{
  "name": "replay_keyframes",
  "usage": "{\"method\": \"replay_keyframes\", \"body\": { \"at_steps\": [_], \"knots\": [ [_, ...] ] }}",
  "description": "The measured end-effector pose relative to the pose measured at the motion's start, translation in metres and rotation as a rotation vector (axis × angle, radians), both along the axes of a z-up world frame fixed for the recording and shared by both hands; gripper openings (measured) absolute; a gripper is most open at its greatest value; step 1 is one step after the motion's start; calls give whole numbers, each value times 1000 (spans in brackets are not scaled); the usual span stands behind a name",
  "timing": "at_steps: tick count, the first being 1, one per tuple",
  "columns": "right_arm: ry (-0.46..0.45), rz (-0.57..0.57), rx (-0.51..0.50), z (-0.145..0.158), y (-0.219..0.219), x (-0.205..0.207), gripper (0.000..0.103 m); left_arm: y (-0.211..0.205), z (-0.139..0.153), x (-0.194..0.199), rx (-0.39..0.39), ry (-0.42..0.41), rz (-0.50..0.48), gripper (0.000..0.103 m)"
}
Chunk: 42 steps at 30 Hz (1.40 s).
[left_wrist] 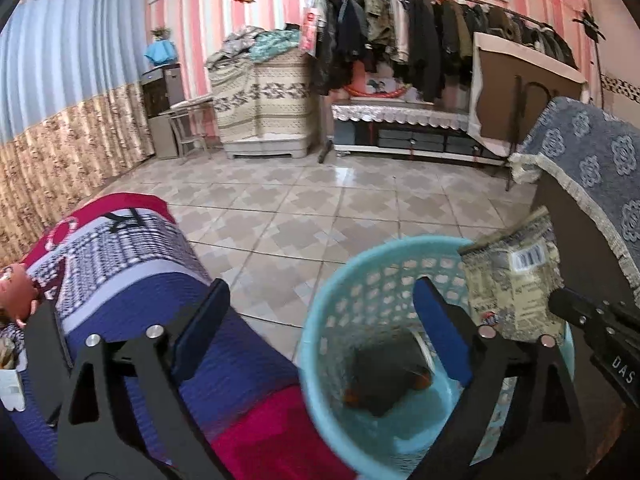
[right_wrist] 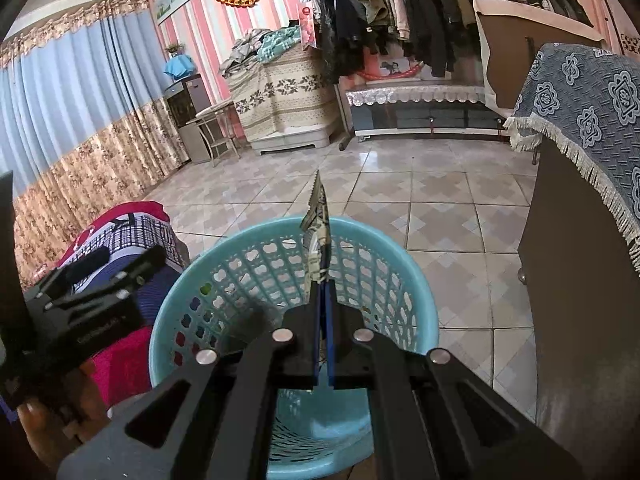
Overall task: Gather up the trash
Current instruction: 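Open the left tool to drop the cylinder while the right tool drops the packet, then move both open tools back over the cluttered bed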
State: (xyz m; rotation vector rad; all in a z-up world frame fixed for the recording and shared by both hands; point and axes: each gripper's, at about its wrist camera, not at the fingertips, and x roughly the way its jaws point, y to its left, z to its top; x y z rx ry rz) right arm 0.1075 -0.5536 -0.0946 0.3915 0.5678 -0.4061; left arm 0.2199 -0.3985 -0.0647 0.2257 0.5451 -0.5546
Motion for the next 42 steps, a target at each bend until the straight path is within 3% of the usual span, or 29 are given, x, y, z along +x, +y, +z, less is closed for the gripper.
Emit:
{"method": "replay_keyframes", "body": {
  "at_steps": [9, 10, 12, 15, 21, 42],
  "knots": [
    [15, -8, -28, 1, 15, 12, 7, 58, 13, 7, -2, -37, 123, 97],
    [22, -14, -34, 1, 17, 13, 14, 66, 14, 7, -4, -36, 137, 97],
    [22, -16, -44, 2, 21, 15, 58, 80, 17, 6, -3, -42, 161, 97],
    [8, -18, -60, 6, 26, 14, 62, 105, 24, 3, -11, -49, 201, 97],
    [-4, -37, -108, 15, 39, 15, 88, 153, 35, -9, -18, -71, 261, 97],
    [-74, 77, -256, 40, 129, 16, 96, 333, 30, -37, -41, -27, 516, 97]
  ]
}}
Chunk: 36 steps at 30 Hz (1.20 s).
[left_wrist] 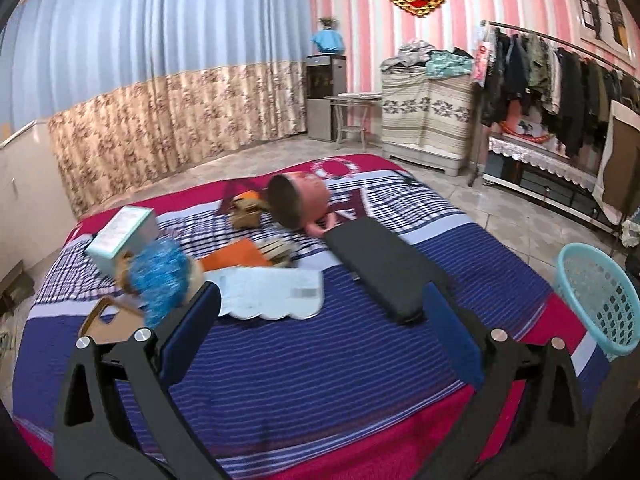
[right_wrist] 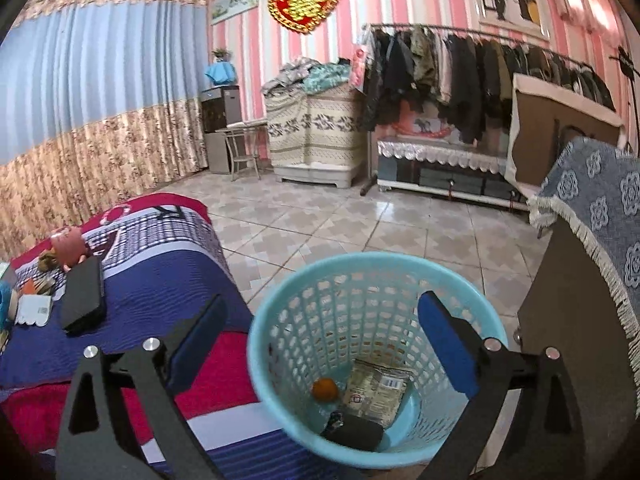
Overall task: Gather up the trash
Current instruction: 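Move both open tools back over the cluttered bed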
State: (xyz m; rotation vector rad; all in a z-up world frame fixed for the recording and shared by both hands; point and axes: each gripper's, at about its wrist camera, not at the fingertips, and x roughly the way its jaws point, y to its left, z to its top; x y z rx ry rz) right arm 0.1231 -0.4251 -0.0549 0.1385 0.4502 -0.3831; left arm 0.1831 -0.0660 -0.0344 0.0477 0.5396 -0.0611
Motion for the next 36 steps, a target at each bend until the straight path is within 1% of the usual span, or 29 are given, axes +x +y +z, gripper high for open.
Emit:
{"method": "replay_keyframes", "body": {
  "at_steps": [5, 10, 13, 19, 23, 30, 36],
  "knots": [
    [-22, 56, -22, 7, 31, -1, 96, 33, 2, -9, 1, -9, 46, 97],
    [-25, 125, -51, 10, 63, 6, 96, 62, 4, -14, 1, -9, 87, 97],
    [-16, 167, -65, 12, 81, 12, 96, 82, 2, -16, 3, -7, 117, 97],
    [-3, 217, -92, 12, 107, 20, 96, 113, -4, -17, -9, 2, 164, 97],
    [3, 250, -91, 12, 124, 27, 96, 128, -6, -17, -17, 6, 187, 97],
    [-4, 324, -107, 20, 160, 44, 96, 152, -8, -18, -23, 8, 228, 97],
    [24, 406, -131, 12, 200, 66, 96, 177, -14, -18, -27, 24, 270, 97]
  ]
}}
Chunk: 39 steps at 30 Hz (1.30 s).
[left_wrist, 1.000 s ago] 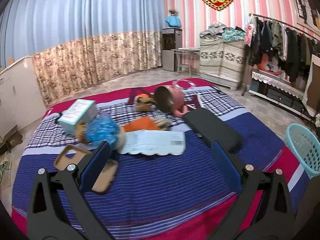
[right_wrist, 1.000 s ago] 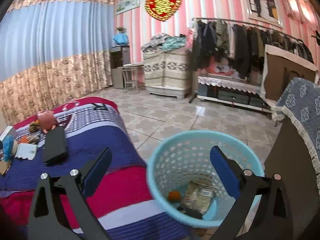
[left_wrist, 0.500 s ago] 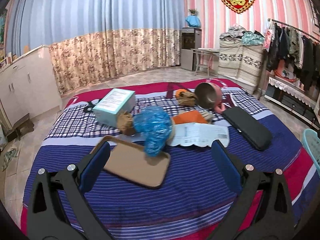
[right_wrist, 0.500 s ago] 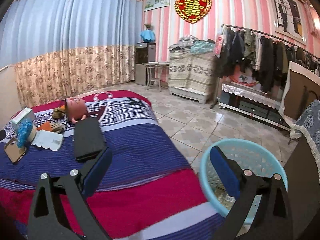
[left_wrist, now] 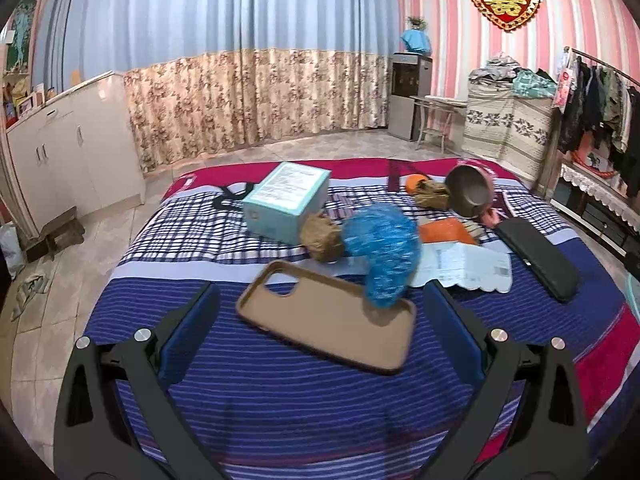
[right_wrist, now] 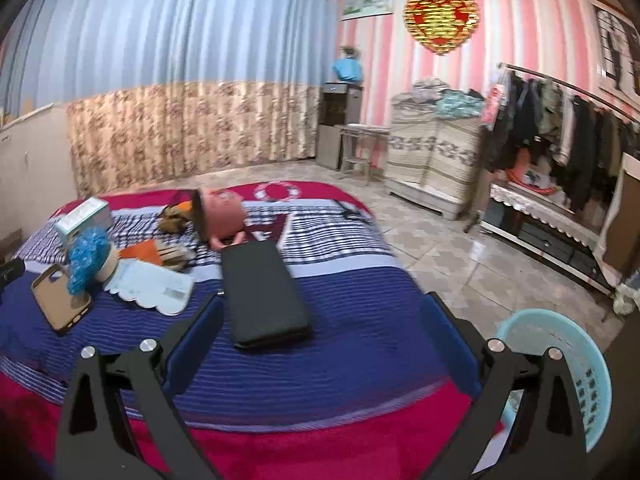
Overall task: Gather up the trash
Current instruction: 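Move both open tools back over the cluttered bed, then grasp the blue plastic bag with the left tool while the right tool grasps the white paper card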
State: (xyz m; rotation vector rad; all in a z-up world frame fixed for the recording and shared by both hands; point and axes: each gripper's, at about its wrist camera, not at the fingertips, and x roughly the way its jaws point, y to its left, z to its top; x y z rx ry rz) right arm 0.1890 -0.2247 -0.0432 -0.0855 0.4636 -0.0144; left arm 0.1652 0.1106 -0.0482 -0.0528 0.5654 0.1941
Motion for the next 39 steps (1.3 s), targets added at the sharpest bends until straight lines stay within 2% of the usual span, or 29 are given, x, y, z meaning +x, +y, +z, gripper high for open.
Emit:
{"method": "replay_keyframes", "body": {
  "at_steps": [9, 14, 19, 20, 21, 22, 23, 25, 27, 28, 32, 36, 39],
  "knots": [
    [91, 127, -37, -26, 53, 39, 96, 28, -9, 20, -5, 33, 7, 97],
    [128, 130, -33, -34, 61, 53, 96, 10, -8, 50, 1, 60, -42, 97],
    [148, 139, -34, -35, 65, 63, 96, -9, -17, 86, -55, 93, -109, 96],
    [149, 143, -39, -35, 68, 64, 96, -13, -20, 94, -65, 101, -128, 94],
    [153, 150, -44, -36, 71, 65, 96, -15, -24, 99, -65, 109, -137, 85],
    [158, 156, -45, -37, 74, 66, 96, -19, -29, 106, -59, 128, -150, 73],
    [167, 168, -45, -38, 78, 68, 96, -21, -32, 110, -54, 144, -165, 66],
    [194, 196, -45, -42, 87, 72, 96, -22, -37, 113, -57, 167, -192, 39],
    [222, 229, -52, -47, 99, 78, 96, -19, -36, 108, -67, 164, -205, 28],
    [233, 241, -56, -50, 104, 80, 96, -16, -34, 101, -74, 156, -208, 25],
    [288, 301, -89, -59, 130, 91, 96, -1, -21, 78, -73, 123, -187, 24],
    [337, 339, -144, -65, 147, 105, 96, 14, -14, 57, -31, 110, -157, 24],
    [370, 384, -158, -64, 155, 117, 96, 29, -11, 47, -42, 114, -129, 24]
  ]
}}
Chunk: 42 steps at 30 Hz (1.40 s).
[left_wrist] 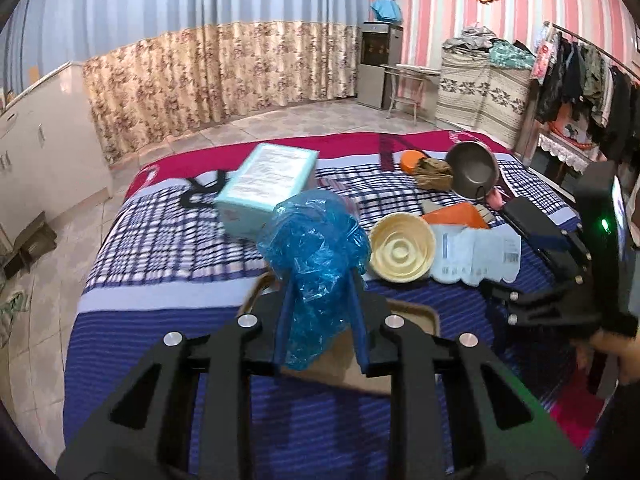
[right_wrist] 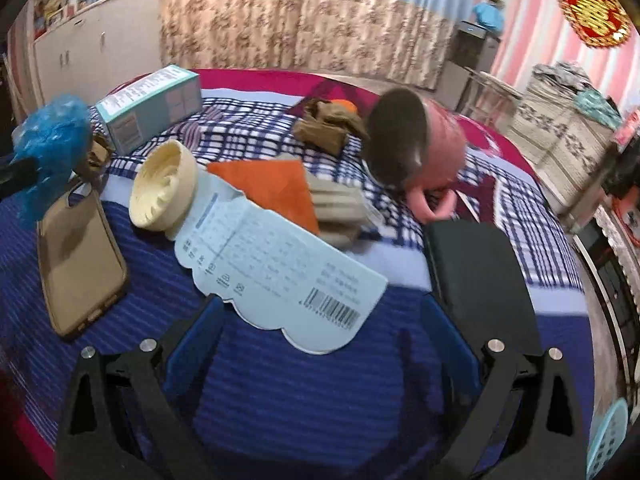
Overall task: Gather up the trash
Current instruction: 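Grasp the blue plastic bag with the left tool while the right tool grasps the white paper card, then carry the blue bag and white card in both tools over the basket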
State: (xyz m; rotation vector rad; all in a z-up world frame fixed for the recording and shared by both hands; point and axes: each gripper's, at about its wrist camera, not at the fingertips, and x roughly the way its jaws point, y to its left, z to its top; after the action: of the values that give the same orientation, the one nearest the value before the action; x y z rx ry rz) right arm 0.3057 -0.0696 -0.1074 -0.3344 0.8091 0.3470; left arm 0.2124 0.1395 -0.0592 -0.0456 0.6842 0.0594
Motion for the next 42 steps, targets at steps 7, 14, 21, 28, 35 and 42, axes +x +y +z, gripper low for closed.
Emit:
{"method": "replay_keyframes", "body": {
  "at_steps": [7, 14, 21, 28, 35, 42],
  "knots": [
    [65, 147, -66, 0, 20, 13, 96, 17, 2, -11, -25, 8, 43, 24],
    [94, 163, 38, 1, 4, 1, 74, 11, 3, -12, -19, 1, 45, 24],
    [50, 117, 102, 11, -30, -40, 74, -7, 10, -16, -20, -8, 15, 24],
    [-35, -28, 144, 44, -105, -81, 74, -52, 20, -12, -23, -35, -72, 24],
    [-126, -265, 176, 69, -210, -124, 74, -132, 28, -2, -24, -60, -208, 24],
    [-194, -516, 227, 80, -319, -161, 74, -217, 36, 1, -24, -86, -338, 24]
  ]
}}
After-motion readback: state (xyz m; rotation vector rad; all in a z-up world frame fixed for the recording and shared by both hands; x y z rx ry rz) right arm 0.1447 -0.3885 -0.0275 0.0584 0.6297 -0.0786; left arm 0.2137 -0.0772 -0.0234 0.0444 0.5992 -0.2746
